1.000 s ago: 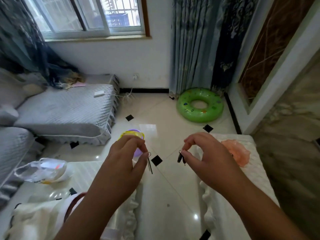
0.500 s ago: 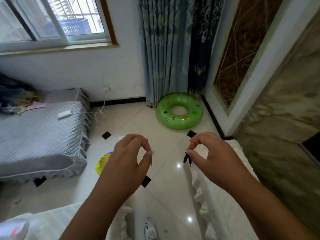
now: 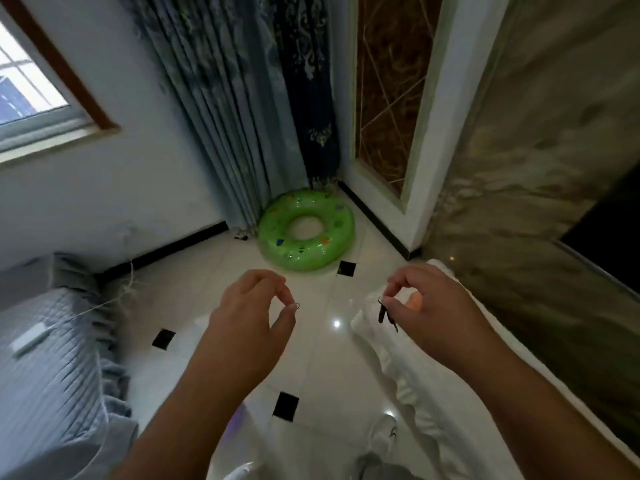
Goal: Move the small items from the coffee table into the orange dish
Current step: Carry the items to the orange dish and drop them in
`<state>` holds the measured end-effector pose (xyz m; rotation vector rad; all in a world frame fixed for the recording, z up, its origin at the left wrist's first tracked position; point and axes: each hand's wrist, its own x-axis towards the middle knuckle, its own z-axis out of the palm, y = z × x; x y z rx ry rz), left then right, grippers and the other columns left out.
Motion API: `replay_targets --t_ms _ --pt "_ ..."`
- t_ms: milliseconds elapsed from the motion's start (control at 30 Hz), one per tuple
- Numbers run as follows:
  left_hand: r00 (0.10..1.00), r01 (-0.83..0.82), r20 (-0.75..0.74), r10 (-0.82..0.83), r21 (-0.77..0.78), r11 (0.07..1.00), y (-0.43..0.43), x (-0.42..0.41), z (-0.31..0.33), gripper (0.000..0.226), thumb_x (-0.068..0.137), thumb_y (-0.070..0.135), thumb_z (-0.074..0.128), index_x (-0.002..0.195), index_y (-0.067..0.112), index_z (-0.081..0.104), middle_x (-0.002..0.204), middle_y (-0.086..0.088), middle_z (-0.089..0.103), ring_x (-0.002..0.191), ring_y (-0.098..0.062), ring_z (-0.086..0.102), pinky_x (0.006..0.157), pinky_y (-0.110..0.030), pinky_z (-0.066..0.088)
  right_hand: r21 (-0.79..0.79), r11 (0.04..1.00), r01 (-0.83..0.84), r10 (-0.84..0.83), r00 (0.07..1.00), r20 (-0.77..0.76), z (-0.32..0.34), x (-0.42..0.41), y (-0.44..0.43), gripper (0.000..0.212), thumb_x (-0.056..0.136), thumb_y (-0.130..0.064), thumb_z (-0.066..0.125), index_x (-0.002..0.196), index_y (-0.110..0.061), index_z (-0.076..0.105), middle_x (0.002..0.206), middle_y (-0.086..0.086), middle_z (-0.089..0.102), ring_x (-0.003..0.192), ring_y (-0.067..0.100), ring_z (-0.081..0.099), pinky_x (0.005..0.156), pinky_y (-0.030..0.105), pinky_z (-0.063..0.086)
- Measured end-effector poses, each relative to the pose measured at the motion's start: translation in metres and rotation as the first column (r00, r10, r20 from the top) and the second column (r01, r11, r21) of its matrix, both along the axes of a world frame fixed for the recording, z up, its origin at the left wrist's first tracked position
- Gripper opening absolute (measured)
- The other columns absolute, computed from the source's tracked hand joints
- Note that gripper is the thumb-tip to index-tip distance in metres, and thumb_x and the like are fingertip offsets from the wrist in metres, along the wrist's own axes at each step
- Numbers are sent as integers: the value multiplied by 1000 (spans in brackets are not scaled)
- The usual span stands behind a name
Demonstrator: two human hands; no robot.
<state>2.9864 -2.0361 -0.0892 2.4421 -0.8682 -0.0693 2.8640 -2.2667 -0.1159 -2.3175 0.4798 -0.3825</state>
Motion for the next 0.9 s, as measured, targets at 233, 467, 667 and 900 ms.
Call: replay_targets --t_ms 233,467,667,900 --pt "990 101 -96 -103 -19 995 -83 52 -11 9 84 34 65 85 38 57 110 22 51 108 -5 49 90 -29 41 33 994 102 -101 995 -21 -17 35 -58 5 77 -43 62 79 -40 58 98 -28 54 96 -10 50 78 16 39" --pt "983 181 28 -180 -8 984 -160 93 1 6 82 32 66 84 33 60 112 20 51 109 -5 49 92 -31 41 15 984 178 -178 984 27 -9 74 -124 8 82 -32 67 80 -37 60 95 -25 53 97 -13 46 75 7 33" --pt "948 307 74 -309 37 951 -214 114 0 3 82 33 64 84 32 62 115 16 52 107 6 38 87 -17 29 32 963 269 -270 962 45 1 77 -163 9 82 -32 67 78 -36 60 99 -21 57 96 -5 53 80 17 40" --pt "866 500 8 -500 -14 866 -289 135 -18 7 77 30 68 77 32 61 110 16 53 102 -2 48 87 -17 36 48 872 487 -486 873 -29 -6 54 -192 8 82 -31 67 78 -33 61 99 -17 59 95 0 54 79 24 45"
